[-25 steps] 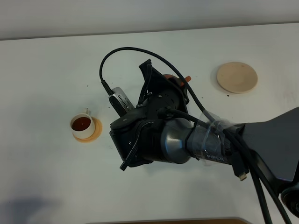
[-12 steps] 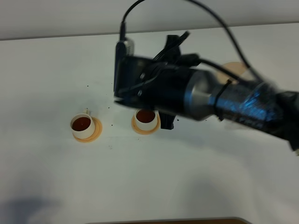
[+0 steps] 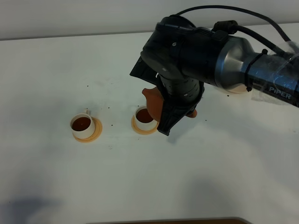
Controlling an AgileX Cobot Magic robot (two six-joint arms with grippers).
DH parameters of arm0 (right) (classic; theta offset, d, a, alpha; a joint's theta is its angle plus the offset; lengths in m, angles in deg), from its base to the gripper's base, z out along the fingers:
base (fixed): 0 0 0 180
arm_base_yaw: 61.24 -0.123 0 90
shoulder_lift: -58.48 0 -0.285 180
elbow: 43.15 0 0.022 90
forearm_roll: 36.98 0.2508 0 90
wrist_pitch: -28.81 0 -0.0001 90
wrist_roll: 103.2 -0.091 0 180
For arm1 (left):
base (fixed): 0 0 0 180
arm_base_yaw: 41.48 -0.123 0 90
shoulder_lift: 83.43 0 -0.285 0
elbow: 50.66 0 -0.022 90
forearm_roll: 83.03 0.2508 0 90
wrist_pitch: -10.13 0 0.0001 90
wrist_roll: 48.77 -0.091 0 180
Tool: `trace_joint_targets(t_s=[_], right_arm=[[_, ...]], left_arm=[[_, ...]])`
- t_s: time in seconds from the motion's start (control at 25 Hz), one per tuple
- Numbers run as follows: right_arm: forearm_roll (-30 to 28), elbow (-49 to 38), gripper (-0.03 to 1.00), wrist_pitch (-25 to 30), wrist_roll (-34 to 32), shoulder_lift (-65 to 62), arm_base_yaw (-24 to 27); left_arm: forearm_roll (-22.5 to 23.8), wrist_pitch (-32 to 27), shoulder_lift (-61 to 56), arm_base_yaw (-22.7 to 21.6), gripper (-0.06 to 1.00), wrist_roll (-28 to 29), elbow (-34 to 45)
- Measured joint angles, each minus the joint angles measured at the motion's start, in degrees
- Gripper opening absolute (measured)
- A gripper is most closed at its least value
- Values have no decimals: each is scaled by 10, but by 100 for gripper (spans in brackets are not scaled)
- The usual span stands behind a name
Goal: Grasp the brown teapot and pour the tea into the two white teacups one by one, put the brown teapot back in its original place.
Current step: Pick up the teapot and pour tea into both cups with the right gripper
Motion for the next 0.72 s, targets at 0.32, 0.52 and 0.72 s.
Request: trace_joint_targets(t_s=[0.32,0.52,0.72], right_arm=[[46,-52,13,-51,-1,0,20],[47,-94,13,-132,-11,3,24],[28,-96,13,-124,-23,-7,24]], left_arm=[[0,0,0,0,37,0,0],[0,0,0,0,37,0,0],[0,0,0,0,37,0,0]])
